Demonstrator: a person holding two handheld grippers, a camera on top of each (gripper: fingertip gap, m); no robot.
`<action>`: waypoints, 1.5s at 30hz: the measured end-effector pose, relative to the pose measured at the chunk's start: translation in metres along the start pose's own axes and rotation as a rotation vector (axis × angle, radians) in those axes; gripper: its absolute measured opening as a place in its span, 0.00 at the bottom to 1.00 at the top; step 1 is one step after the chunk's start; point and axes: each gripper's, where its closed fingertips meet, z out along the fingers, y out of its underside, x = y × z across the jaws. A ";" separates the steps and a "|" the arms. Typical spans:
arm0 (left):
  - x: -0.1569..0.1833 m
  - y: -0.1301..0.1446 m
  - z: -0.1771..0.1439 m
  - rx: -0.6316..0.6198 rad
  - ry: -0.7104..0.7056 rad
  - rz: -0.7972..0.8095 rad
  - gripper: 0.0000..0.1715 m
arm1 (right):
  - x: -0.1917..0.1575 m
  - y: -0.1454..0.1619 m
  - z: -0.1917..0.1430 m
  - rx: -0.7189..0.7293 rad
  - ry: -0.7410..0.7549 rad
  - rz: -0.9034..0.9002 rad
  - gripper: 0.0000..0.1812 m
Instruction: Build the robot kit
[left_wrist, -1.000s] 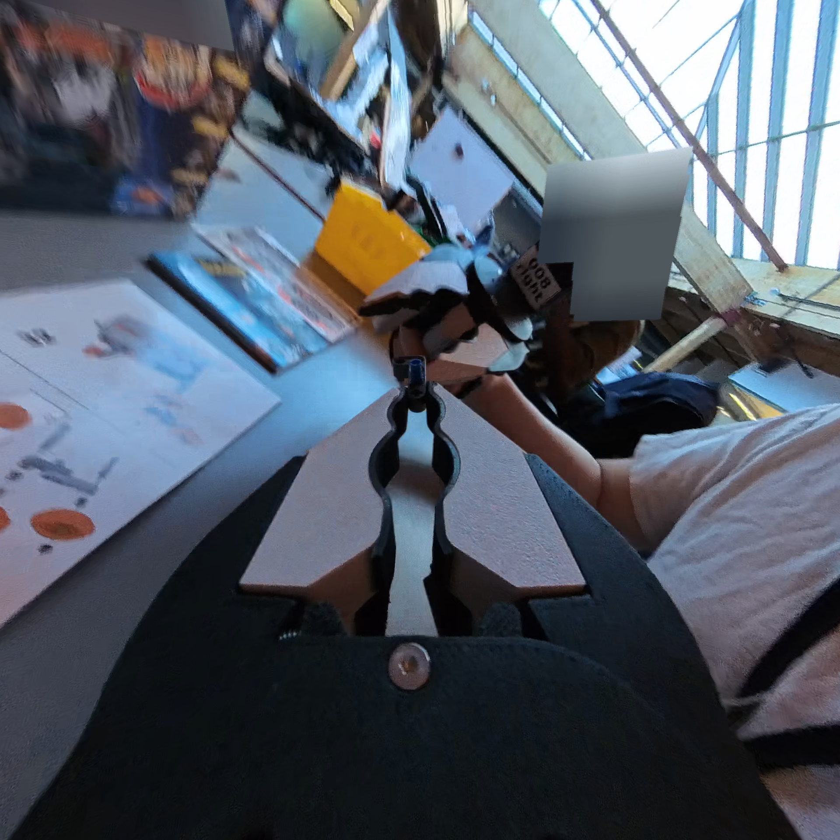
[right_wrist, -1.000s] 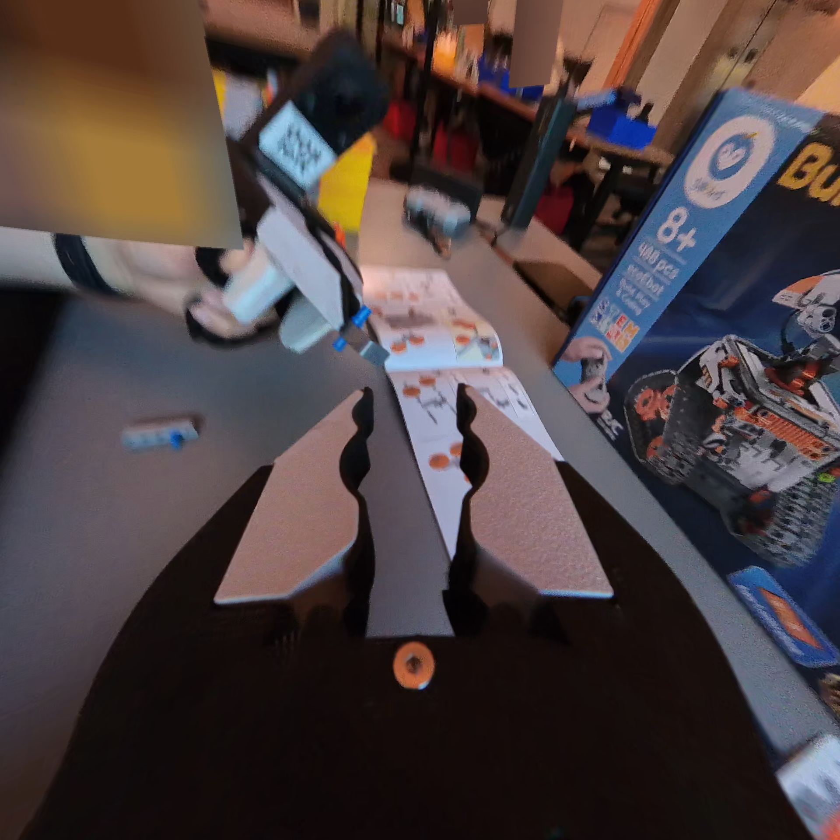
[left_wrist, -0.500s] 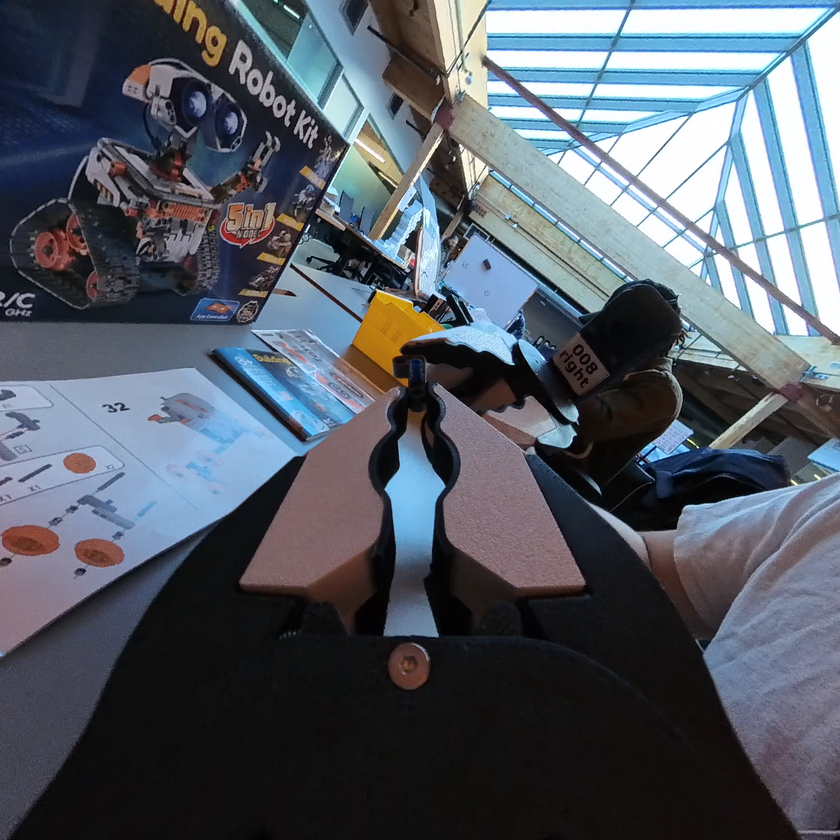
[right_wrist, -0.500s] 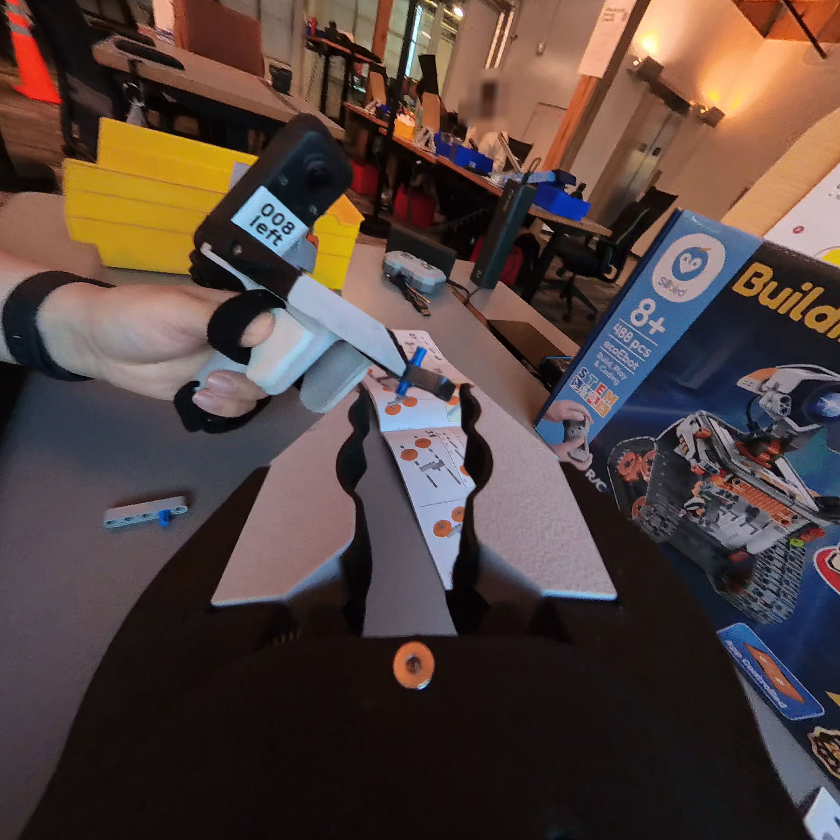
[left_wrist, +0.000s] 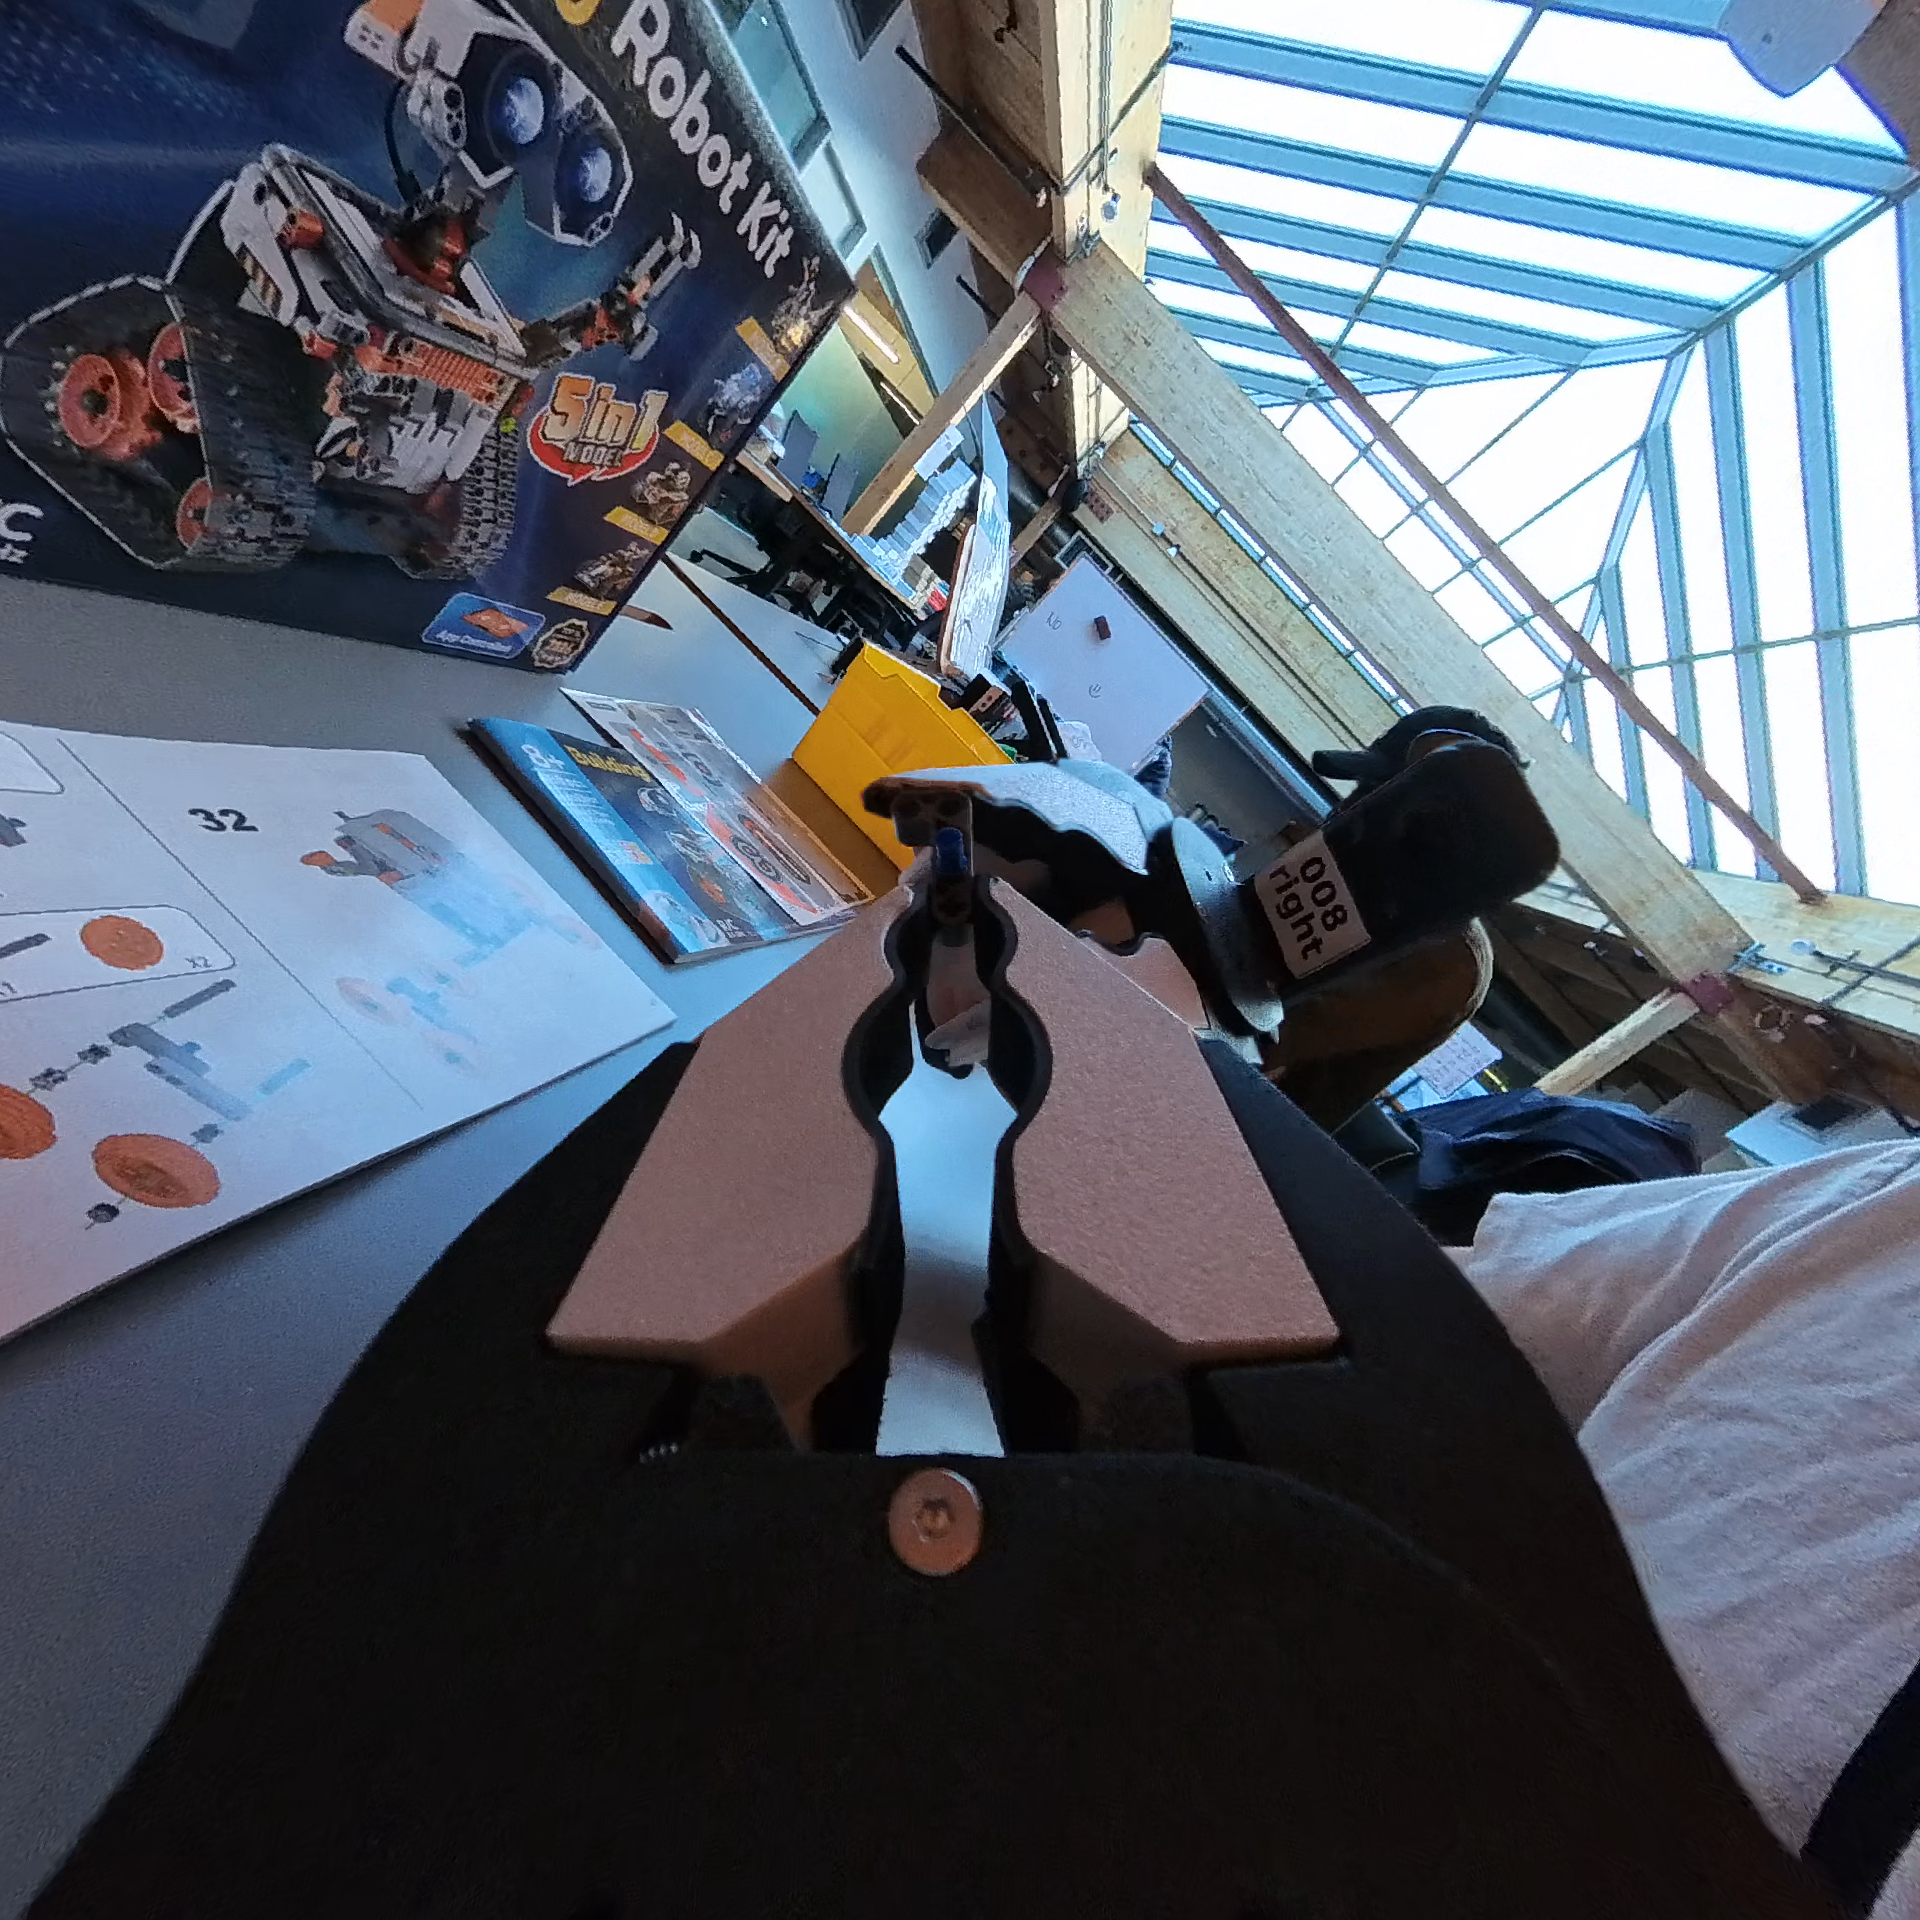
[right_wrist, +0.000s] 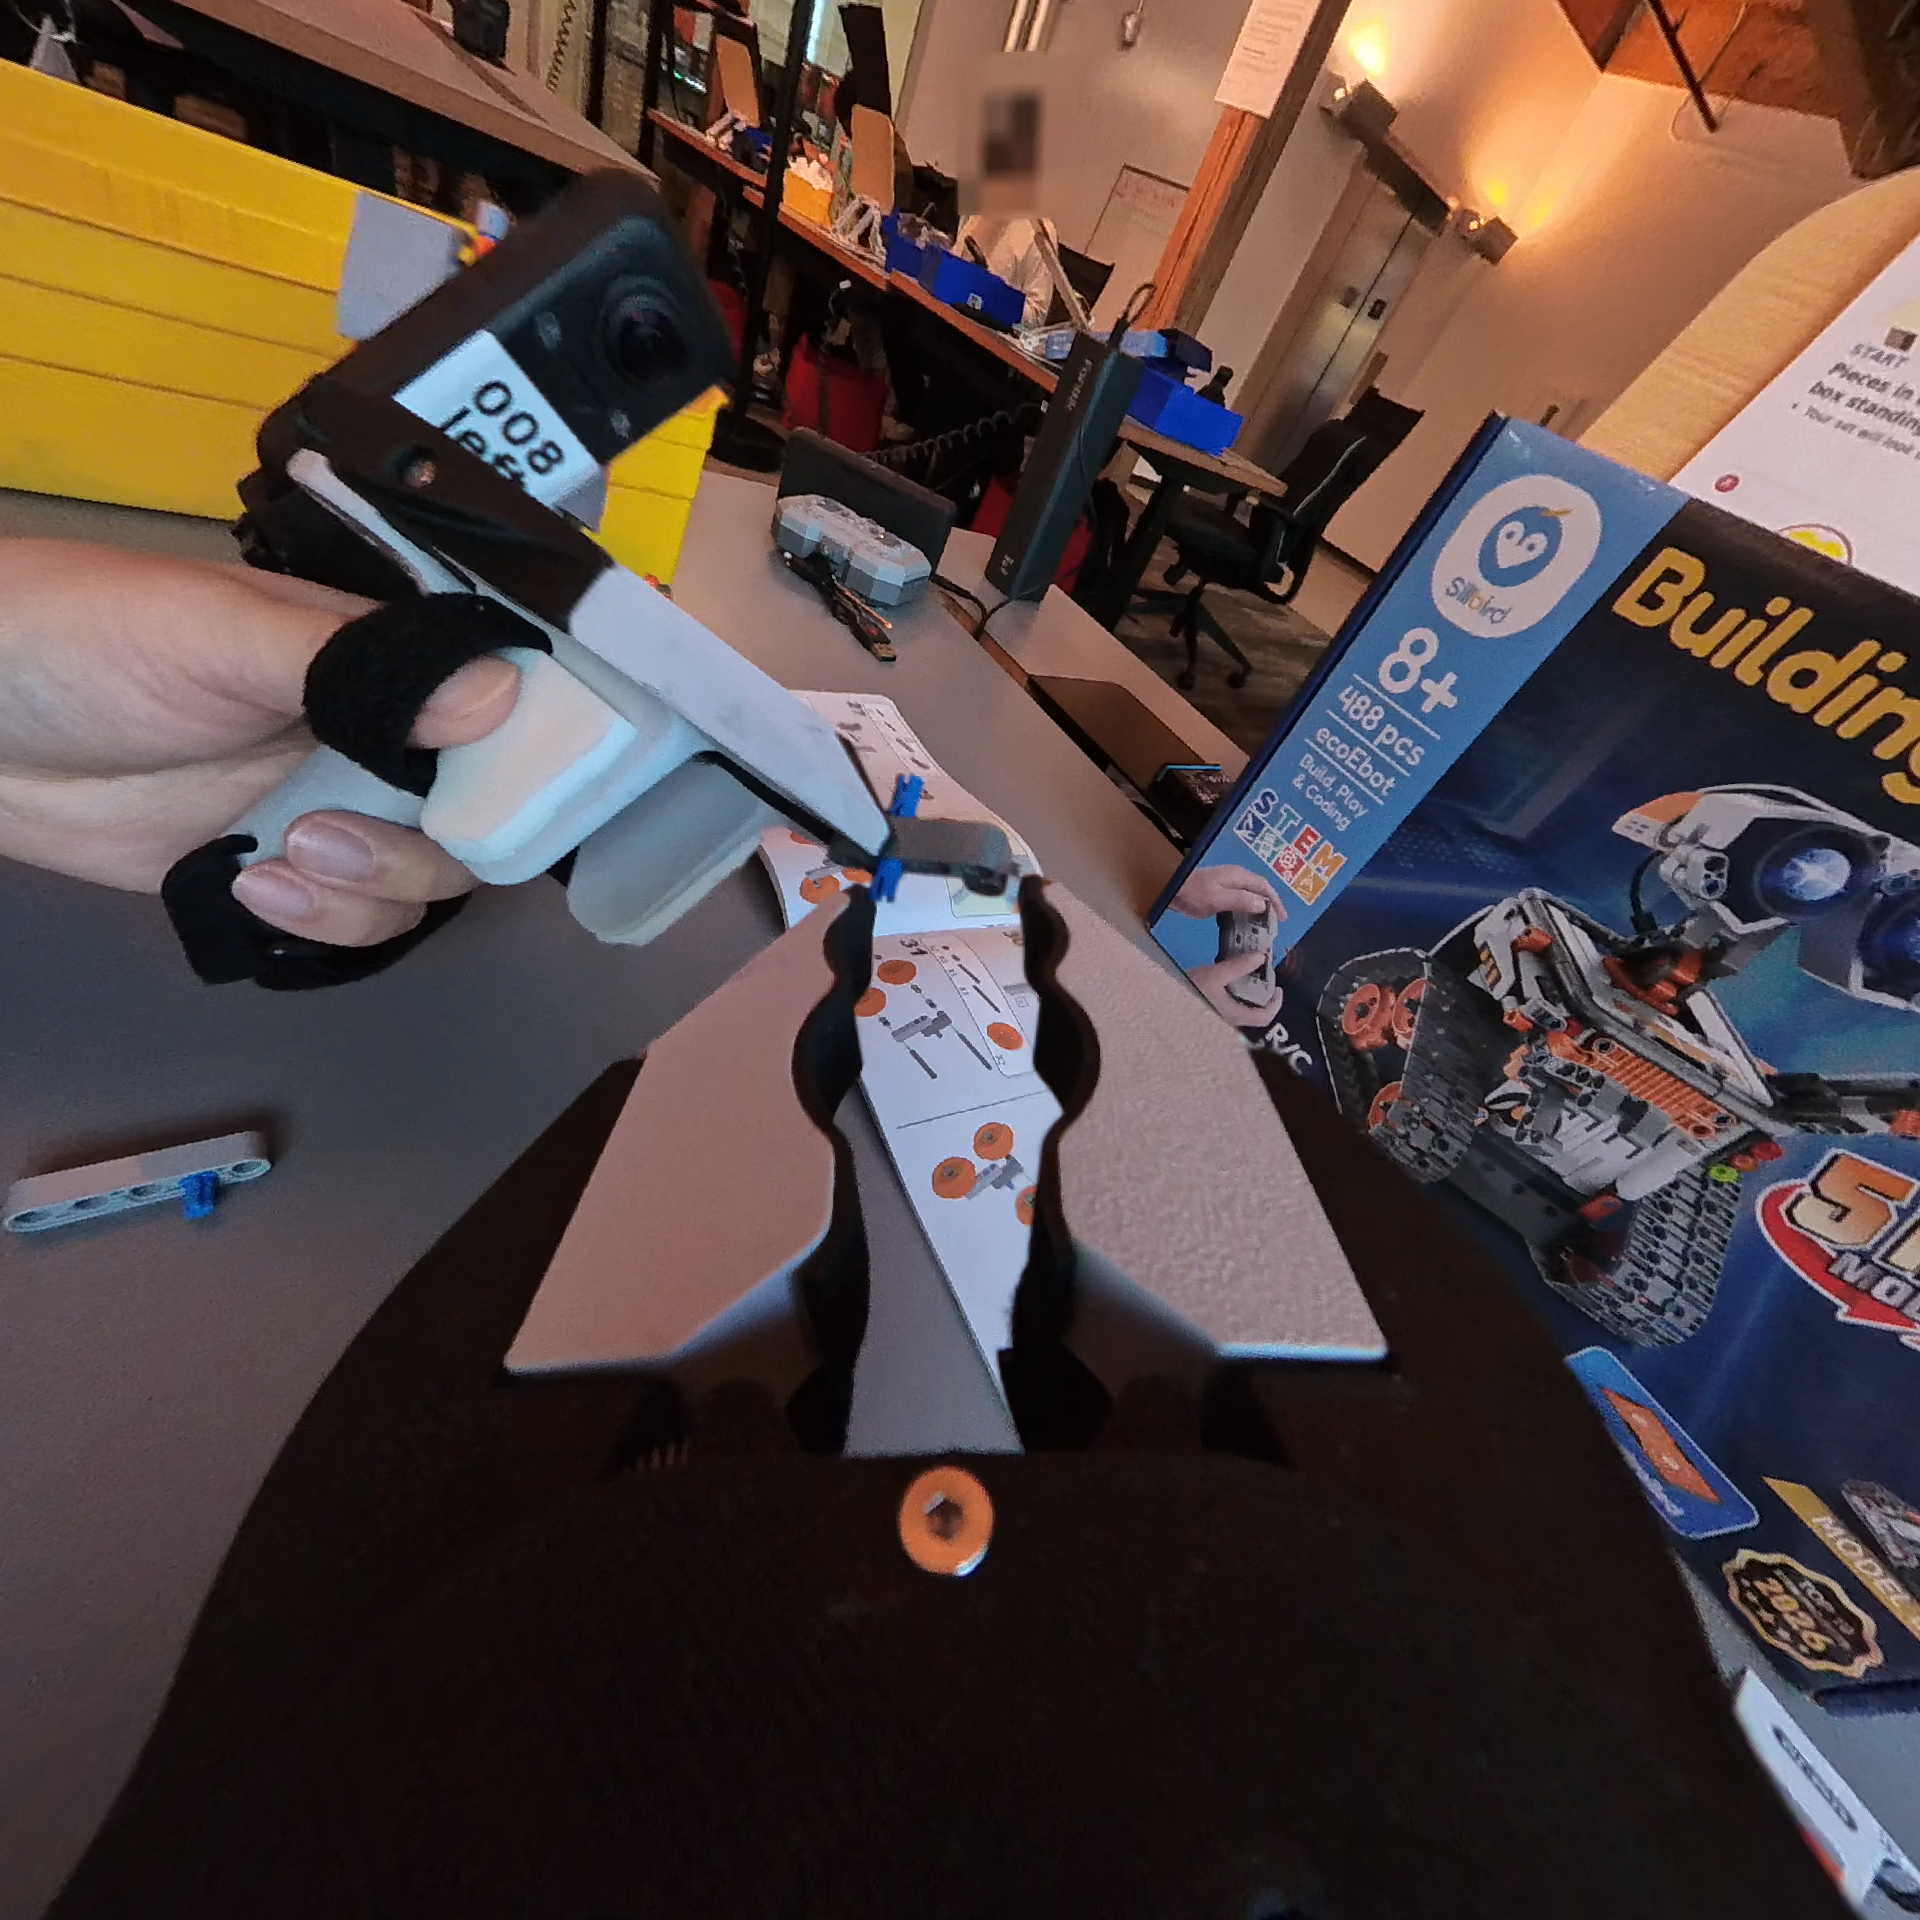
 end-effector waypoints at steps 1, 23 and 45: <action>0.001 -0.001 0.000 0.005 -0.003 0.014 0.03 | 0.001 0.001 0.000 -0.005 0.004 0.007 0.17; 0.024 -0.013 -0.004 0.053 0.114 0.041 0.03 | -0.006 -0.035 -0.021 0.224 -0.307 0.452 0.06; 0.034 -0.011 -0.003 0.050 0.111 0.207 0.03 | -0.016 -0.039 -0.020 0.250 -0.569 0.840 0.02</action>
